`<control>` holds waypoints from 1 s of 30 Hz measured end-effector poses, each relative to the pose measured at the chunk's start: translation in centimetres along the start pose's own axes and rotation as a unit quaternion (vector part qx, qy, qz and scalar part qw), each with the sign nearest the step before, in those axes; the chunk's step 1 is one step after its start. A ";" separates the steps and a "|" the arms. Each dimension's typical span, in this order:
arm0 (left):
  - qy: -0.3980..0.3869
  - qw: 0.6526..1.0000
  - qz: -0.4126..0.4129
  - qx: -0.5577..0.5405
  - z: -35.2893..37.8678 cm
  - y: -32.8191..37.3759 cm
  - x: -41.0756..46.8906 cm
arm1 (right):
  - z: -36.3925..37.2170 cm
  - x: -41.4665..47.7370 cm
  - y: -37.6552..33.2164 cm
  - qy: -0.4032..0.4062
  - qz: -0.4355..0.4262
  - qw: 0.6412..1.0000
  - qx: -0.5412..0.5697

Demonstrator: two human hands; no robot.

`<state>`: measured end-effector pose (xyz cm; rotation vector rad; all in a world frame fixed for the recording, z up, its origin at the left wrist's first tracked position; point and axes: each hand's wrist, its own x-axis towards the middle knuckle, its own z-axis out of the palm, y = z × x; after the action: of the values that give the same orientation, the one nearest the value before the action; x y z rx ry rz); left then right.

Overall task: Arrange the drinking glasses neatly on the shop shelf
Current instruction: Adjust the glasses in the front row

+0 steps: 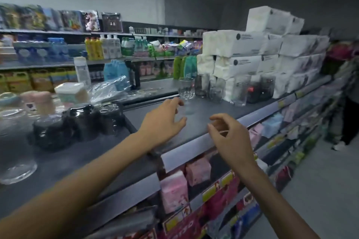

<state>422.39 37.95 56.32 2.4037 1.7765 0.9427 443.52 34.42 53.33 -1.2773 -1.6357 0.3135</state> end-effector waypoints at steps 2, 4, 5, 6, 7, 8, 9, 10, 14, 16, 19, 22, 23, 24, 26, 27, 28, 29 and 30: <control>-0.019 0.999 -0.011 0.045 2.0 -1.0 4.6 | 0.6 4.1 2.5 0.003 0.005 0.999 -0.050; -0.030 0.997 -0.032 0.058 4.1 -1.8 8.8 | 1.5 8.2 4.5 -0.003 0.024 0.996 -0.089; -0.033 0.997 -0.051 0.055 5.1 -2.2 10.8 | 2.0 10.3 5.4 -0.005 0.038 0.994 -0.098; -0.034 0.996 -0.072 0.050 6.1 -2.6 12.8 | 2.4 12.2 6.1 -0.003 0.050 0.994 -0.102; -0.034 0.994 -0.095 0.043 7.1 -3.0 14.7 | 3.0 14.0 6.7 0.001 0.060 0.992 -0.108; -0.030 0.992 -0.122 0.031 8.0 -3.4 16.3 | 3.6 15.5 7.2 0.004 0.066 0.991 -0.115; -0.022 0.988 -0.150 0.016 8.9 -4.0 17.8 | 4.3 16.9 7.6 0.008 0.074 0.989 -0.127; -0.012 0.984 -0.176 -0.001 9.7 -4.5 19.1 | 4.9 18.2 8.0 0.013 0.081 0.987 -0.136; 0.018 0.963 -0.260 -0.070 12.0 -5.6 22.6 | 6.8 21.5 9.7 0.027 0.108 0.983 -0.145; 0.043 0.958 -0.265 -0.096 13.0 -5.7 23.5 | 7.2 22.4 10.5 0.015 0.107 0.982 -0.155; 0.084 0.951 -0.271 -0.126 14.0 -6.0 24.4 | 7.5 23.4 11.4 0.013 0.107 0.981 -0.162; 0.112 0.939 -0.288 -0.151 13.9 -6.1 24.7 | 7.6 23.7 11.5 0.025 0.098 0.981 -0.167; 0.114 0.938 -0.289 -0.156 13.7 -6.0 24.7 | 7.6 23.7 11.4 0.025 0.101 0.982 -0.160; 0.115 0.936 -0.291 -0.164 13.5 -5.9 24.7 | 7.5 23.7 11.3 0.025 0.104 0.983 -0.149; 0.125 0.927 -0.296 -0.191 13.1 -5.3 24.3 | 7.3 23.5 11.1 0.023 0.106 0.985 -0.131; 0.132 0.922 -0.300 -0.205 12.9 -5.1 24.0 | 7.3 23.5 11.0 0.024 0.101 0.987 -0.124; 0.140 0.917 -0.304 -0.217 12.7 -4.9 23.6 | 7.2 23.4 10.9 0.025 0.092 0.988 -0.118; 0.147 0.913 -0.307 -0.226 12.5 -4.7 23.1 | 7.2 23.3 11.0 0.022 0.082 0.990 -0.110; 0.153 0.909 -0.310 -0.233 12.4 -4.7 22.5 | 7.2 23.2 11.0 0.013 0.075 0.992 -0.098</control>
<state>428.10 63.42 54.84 1.3344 1.9233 1.4679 445.32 60.96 54.65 -1.5514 -1.5816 0.2313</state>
